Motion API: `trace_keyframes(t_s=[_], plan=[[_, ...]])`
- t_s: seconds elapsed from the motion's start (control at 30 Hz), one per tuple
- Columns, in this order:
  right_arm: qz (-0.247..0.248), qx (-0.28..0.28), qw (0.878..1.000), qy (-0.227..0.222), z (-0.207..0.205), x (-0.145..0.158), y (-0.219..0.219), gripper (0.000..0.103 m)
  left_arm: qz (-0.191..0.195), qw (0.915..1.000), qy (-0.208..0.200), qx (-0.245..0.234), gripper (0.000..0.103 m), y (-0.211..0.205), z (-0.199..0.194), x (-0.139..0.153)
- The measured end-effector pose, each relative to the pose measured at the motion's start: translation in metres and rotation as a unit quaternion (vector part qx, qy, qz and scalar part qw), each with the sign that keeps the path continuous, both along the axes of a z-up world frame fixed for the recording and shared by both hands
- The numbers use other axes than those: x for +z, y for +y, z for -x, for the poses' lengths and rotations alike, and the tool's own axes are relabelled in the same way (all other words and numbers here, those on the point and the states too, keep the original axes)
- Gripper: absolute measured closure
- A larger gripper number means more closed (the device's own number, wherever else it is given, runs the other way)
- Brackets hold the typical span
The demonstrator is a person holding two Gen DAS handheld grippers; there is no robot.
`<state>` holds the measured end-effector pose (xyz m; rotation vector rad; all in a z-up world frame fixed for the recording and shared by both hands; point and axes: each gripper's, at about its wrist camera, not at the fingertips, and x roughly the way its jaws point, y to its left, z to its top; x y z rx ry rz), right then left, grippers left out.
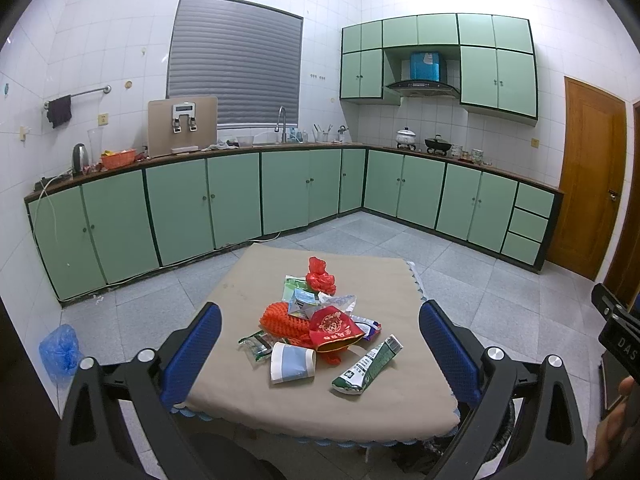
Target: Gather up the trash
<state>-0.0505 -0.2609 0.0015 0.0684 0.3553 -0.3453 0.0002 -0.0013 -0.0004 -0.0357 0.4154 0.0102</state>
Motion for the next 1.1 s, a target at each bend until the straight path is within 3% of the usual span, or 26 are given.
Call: trace_keyframes(t_s=[1.1], plan=[[0.003,0.001,1.000,0.001,-0.0030,-0.0019,0.0013,0.005,0.001,1.0000,0.005,-0.004,0.006,0.0003,-0.0017,-0.0015]])
